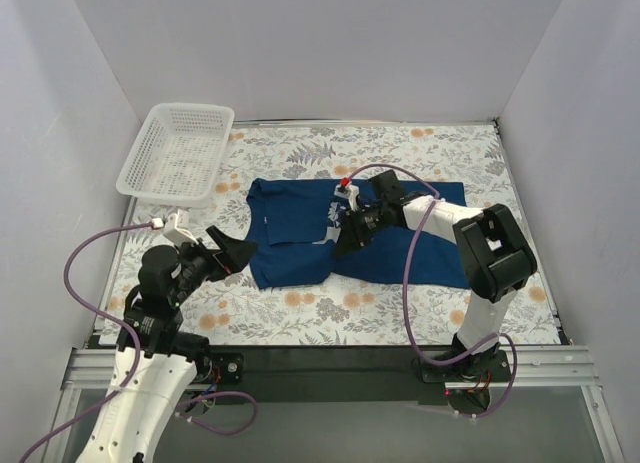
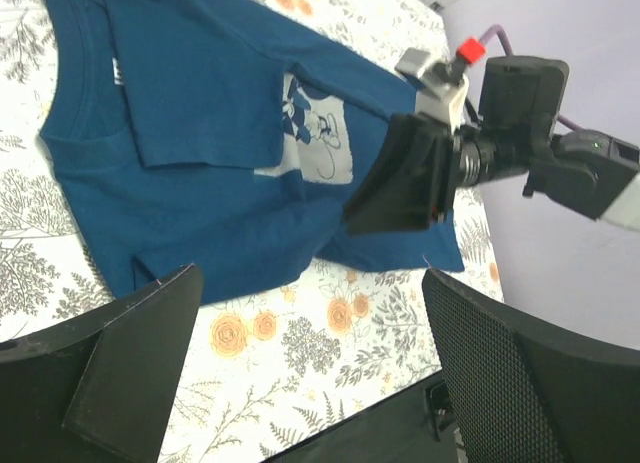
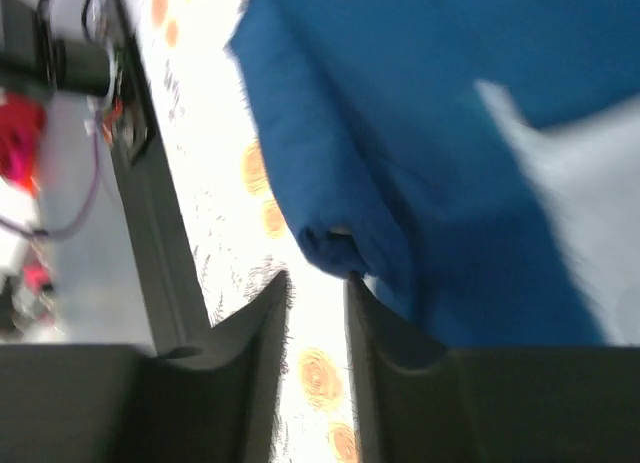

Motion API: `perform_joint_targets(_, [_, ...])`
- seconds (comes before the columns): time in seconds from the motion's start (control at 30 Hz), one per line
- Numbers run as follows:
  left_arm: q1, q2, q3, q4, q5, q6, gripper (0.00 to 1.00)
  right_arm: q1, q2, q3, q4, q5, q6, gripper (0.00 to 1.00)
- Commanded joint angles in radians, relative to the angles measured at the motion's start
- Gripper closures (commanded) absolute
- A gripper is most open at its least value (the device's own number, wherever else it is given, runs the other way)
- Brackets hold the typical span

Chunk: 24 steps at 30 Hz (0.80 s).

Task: Fold and stack the t-shirts
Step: Fold the tshirt

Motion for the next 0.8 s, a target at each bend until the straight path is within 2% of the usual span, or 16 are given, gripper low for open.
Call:
perform_joint_targets(0.0, [0.002,0.072,0.005,0.013,0.043,-0.001,0.16,-0.091,0.023,0.052,0.079,-0.046,0.154,0.64])
perform_joint_targets(0.1, [0.002,0.189,-0.001,0.014,0.076,-0.028,0.2,-0.128,0.024,0.089,0.07,-0.048,0.116,0.61])
perform_joint_targets(0.17, [0.001,0.251,-0.014,0.014,0.131,-0.071,0.27,-0.13,0.004,0.114,0.038,-0.036,0.079,0.61])
perform_joint_targets(0.27, [-0.042,0.348,-0.041,0.028,0.162,-0.108,0.34,-0.132,-0.016,0.15,-0.05,-0.054,-0.105,0.61])
perform_joint_targets(0.3, [-0.073,0.359,-0.047,0.033,0.135,-0.117,0.35,-0.133,-0.026,0.164,-0.155,-0.081,-0.262,0.61])
perform_joint_targets(0.33, [-0.113,0.389,-0.05,0.037,0.104,-0.125,0.35,-0.136,-0.032,0.17,-0.211,-0.123,-0.344,0.61])
perform_joint_targets(0.43, [-0.377,0.464,-0.021,0.047,-0.078,-0.142,0.36,-0.145,-0.081,0.154,-0.309,-0.112,-0.488,0.6])
perform_joint_targets(0.53, [-0.53,0.628,0.046,0.045,-0.31,-0.134,0.36,-0.173,-0.141,0.097,-0.315,-0.108,-0.513,0.6])
perform_joint_targets(0.57, [-0.603,0.732,0.069,0.03,-0.354,-0.131,0.36,-0.193,-0.154,0.086,-0.32,-0.108,-0.515,0.6])
perform_joint_targets(0.6, [-0.63,0.782,0.116,0.019,-0.449,-0.131,0.36,-0.204,-0.178,0.069,-0.323,-0.109,-0.516,0.6])
perform_joint_targets(0.67, [-0.69,0.925,0.159,-0.007,-0.52,-0.133,0.36,-0.242,-0.21,0.055,-0.328,-0.114,-0.517,0.59])
perform_joint_targets(0.77, [-0.736,1.043,0.244,-0.042,-0.646,-0.136,0.35,-0.289,-0.239,0.025,-0.332,-0.134,-0.515,0.6])
